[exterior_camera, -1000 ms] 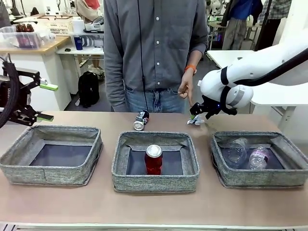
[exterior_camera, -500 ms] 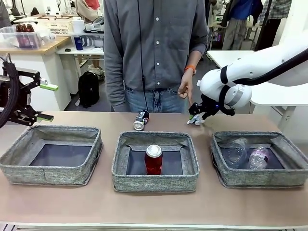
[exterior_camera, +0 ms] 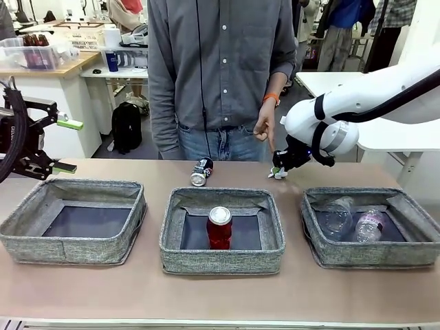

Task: Sort the waste into the appropriate baskets.
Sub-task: Pick up the waste item pointed out by the person.

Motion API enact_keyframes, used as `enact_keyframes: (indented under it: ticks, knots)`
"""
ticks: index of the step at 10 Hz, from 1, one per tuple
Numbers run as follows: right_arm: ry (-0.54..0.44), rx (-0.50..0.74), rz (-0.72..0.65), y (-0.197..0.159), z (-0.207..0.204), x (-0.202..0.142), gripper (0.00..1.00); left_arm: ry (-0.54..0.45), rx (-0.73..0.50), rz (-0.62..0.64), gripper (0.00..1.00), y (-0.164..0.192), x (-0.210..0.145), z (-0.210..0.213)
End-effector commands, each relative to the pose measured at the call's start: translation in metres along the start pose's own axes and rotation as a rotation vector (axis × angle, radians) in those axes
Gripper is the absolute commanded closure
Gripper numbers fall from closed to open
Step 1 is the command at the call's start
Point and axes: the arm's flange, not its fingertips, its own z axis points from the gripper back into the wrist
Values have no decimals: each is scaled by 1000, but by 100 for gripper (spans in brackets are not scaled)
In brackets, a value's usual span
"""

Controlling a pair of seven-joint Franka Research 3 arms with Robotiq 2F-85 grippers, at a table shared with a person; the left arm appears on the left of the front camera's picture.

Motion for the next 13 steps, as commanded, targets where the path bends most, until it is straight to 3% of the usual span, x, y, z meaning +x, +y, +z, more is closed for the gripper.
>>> enact_keyframes:
  ticks: [1,5,7,8,10,12,13]
  knots:
    - [21,33,11,-5,-1,2,100,6,-6,-6,0,-2,1,3]
    - [28,8,1,2,25,-1,100,6,-6,-6,0,-2,1,3]
    - [122,-42,-93,24,74,-10,100,6,-6,-6,0,-2,1,3]
    - [130,-101,-64,51,119,-15,100,6,-6,-6,0,-2,1,3]
    - [291,-255,-7,101,183,-26,100,6,-6,-6,0,-2,1,3]
    - [285,-380,73,160,242,-28,100,6,-6,-6,0,-2,1,3]
    - [261,-370,98,189,268,-28,100,6,-6,-6,0,-2,1,3]
